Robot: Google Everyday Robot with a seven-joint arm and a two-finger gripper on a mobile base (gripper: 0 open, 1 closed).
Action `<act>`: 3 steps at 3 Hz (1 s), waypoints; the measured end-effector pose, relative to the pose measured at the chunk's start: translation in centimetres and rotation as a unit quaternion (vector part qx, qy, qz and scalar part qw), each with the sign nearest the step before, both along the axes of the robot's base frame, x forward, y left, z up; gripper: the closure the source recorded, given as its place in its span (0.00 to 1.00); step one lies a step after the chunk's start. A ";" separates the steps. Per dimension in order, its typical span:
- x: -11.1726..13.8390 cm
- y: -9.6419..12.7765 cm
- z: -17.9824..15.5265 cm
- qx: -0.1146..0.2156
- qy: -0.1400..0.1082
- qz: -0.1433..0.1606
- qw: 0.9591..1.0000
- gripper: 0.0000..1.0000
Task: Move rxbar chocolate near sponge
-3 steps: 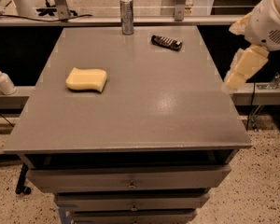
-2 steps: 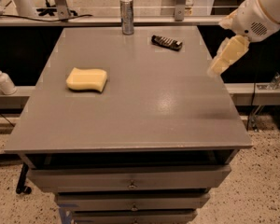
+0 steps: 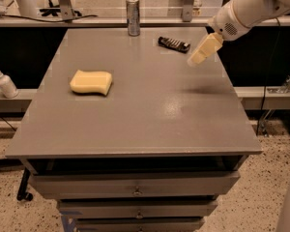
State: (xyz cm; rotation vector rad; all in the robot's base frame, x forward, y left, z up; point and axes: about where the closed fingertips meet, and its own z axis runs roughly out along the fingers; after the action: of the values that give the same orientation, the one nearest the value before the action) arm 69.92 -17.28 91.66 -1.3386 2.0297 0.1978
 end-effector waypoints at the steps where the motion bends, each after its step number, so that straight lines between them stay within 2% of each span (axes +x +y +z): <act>1: 4.9 1.2 -1.7 0.022 -0.004 -0.021 1.000 0.00; 2: 9.0 1.9 -3.9 0.056 0.014 -0.050 0.997 0.00; 3: 11.8 2.7 -5.9 0.109 0.038 -0.075 0.990 0.00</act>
Offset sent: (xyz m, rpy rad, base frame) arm 0.1622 0.0147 -0.0511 0.2079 0.0704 -0.1813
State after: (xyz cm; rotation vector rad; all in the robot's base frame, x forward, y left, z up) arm 81.76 -14.60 85.75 -1.0528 2.0947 0.3967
